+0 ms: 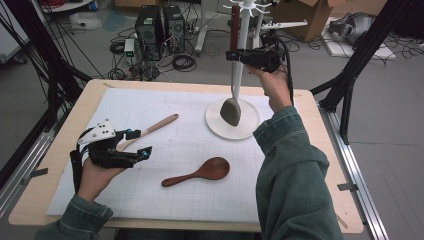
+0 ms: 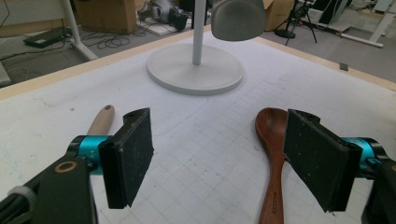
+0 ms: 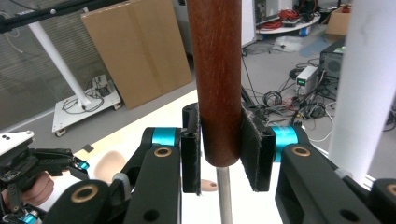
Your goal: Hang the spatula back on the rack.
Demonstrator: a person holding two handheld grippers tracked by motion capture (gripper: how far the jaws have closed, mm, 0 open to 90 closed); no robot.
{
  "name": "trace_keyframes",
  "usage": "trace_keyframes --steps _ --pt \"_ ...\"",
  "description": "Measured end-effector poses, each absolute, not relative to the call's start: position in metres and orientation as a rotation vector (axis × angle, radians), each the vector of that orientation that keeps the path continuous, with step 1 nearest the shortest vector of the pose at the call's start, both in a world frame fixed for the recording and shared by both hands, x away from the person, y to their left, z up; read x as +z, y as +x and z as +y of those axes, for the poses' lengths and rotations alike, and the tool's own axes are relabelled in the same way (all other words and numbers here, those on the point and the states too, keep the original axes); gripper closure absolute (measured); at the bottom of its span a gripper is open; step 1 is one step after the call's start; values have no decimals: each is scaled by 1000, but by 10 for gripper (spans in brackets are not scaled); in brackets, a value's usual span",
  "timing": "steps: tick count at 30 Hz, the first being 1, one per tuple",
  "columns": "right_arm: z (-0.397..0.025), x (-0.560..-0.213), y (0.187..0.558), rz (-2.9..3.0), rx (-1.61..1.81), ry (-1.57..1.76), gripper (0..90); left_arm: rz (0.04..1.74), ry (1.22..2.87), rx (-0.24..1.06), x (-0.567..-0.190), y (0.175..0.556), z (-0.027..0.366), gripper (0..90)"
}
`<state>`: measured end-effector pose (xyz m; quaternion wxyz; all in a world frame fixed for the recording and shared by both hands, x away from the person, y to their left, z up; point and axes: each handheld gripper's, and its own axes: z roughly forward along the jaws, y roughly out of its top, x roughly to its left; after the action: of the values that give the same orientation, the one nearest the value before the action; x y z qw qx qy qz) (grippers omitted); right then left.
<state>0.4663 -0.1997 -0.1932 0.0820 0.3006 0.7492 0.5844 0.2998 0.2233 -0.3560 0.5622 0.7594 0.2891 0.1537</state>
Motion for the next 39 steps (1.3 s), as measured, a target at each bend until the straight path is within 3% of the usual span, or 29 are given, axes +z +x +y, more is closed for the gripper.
trace_keyframes --steps 39 --pt "-219 -197 454 2152 1709 925 676 699 1787 364 -357 301 229 239"
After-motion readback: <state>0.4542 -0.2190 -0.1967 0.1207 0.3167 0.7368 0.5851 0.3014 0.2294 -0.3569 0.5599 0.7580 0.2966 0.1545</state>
